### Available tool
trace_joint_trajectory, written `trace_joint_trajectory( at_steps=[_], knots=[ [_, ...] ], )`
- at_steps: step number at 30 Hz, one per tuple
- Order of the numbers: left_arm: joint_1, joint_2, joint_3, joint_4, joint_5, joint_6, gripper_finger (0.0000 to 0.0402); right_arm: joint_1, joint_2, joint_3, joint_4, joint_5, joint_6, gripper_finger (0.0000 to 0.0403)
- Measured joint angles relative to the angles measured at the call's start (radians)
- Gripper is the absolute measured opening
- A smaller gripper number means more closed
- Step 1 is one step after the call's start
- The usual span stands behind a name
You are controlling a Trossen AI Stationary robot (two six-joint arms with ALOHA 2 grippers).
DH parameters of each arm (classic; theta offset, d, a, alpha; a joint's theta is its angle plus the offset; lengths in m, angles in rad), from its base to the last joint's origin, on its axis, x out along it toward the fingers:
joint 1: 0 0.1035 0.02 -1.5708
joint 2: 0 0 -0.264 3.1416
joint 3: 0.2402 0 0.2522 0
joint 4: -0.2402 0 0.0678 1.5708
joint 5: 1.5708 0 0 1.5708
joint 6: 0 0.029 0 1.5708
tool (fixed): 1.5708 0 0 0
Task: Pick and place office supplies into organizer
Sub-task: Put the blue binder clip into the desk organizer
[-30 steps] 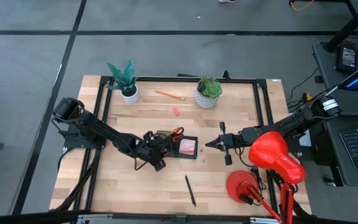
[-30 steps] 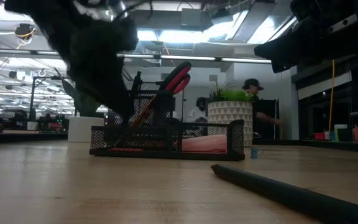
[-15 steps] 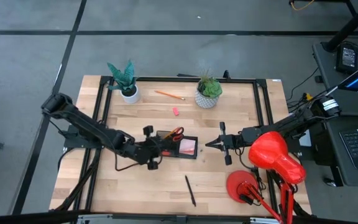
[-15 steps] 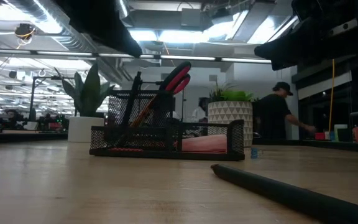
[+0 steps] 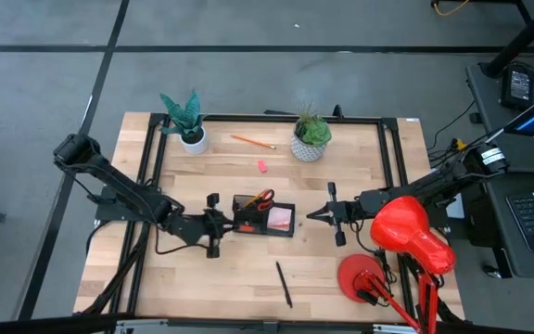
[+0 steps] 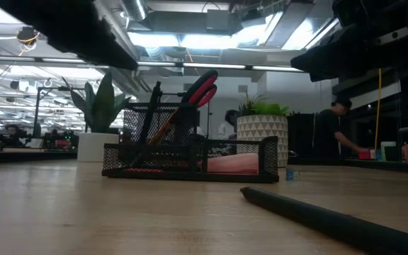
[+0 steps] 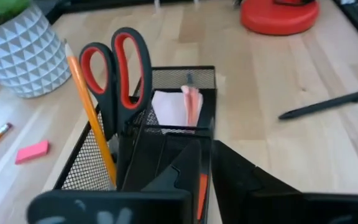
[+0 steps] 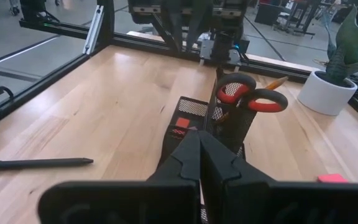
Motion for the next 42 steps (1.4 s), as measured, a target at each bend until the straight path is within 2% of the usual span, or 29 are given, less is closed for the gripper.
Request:
trace_joint_trajectory(
  at_steps=[6, 16, 20, 23, 29, 34, 42],
  knots=[
    [-0.035, -0.094, -0.136, 0.124, -0.002, 0.039, 0.0002, 0.0, 0.0, 0.0, -0.004, 0.0, -0.002, 0.0001],
    [-0.043, -0.242, -0.402, 0.335, 0.009, 0.054, 0.0003, 0.0, 0.0, 0.0, -0.017, 0.0, 0.031, 0.0001],
    [-0.042, -0.29, -0.472, 0.466, 0.008, 0.128, 0.0002, 0.0, 0.0, 0.0, -0.02, 0.0, 0.034, 0.0001],
    [-0.043, -0.314, -0.49, 0.496, 0.007, 0.162, 0.0002, 0.0, 0.0, 0.001, -0.049, 0.0, 0.082, 0.0],
    [-0.026, -0.32, -0.491, 0.498, 0.006, 0.192, 0.0002, 0.001, 0.0, 0.0, -0.24, -0.002, 0.27, 0.0],
    [0.002, -0.32, -0.491, 0.499, 0.003, 0.158, 0.0002, 0.001, 0.0, 0.0, -0.33, -0.003, 0.291, 0.0],
    [0.031, -0.32, -0.491, 0.507, 0.001, 0.083, 0.0003, 0.001, 0.0, 0.0, -0.337, -0.011, 0.289, 0.0007]
  ],
)
